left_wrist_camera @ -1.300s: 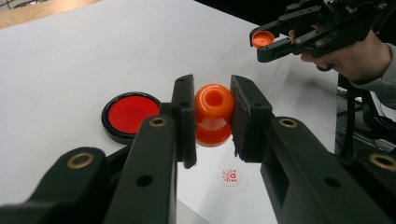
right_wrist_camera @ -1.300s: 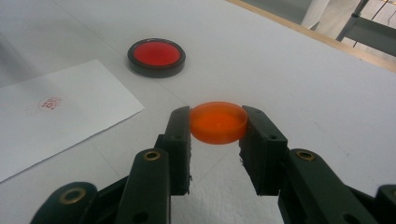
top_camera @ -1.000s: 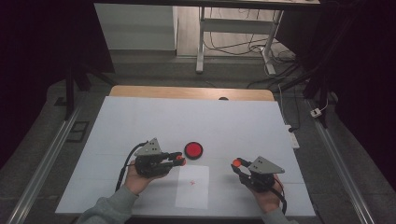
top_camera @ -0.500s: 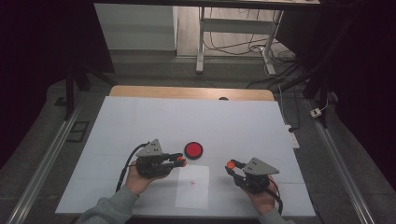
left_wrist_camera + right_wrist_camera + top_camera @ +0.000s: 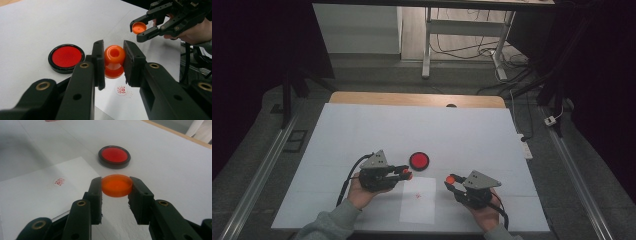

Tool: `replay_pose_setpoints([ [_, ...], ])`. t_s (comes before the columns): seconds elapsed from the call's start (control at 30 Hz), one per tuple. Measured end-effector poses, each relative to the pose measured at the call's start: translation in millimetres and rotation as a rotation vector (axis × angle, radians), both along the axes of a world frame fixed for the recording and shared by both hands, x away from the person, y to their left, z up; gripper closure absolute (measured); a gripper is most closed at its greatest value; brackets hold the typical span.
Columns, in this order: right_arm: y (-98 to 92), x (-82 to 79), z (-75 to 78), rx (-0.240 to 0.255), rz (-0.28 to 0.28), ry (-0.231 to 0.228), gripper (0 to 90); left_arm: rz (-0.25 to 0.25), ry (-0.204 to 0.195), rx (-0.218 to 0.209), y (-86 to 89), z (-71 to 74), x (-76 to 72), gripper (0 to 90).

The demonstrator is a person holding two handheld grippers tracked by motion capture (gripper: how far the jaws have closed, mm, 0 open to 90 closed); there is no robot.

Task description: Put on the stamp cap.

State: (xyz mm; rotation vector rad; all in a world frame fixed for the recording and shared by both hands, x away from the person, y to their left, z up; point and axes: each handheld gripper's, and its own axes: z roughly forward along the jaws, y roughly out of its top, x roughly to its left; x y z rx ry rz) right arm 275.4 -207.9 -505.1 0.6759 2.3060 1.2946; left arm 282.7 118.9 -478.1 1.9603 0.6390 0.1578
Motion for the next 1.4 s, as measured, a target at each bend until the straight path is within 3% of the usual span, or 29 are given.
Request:
replay_pose_setpoints([
  [0.67, 27.4, -2.8, -2.8, 0.003, 0.078, 0.023, 63.9, -0.012, -0.001, 0.018, -4.6, -2.8, -0.4, 72.3],
  [1.1, 58.9, -4.4, -8.0, -0.02, 0.153, 0.029, 63.9, -0.013, 0.0, 0.025, -5.4, -3.7, 0.1, 72.3],
  [1.4, 65.6, -6.6, -9.6, -0.029, 0.168, 0.032, 63.9, -0.016, -0.001, 0.025, -6.1, -3.8, -0.1, 72.3],
])
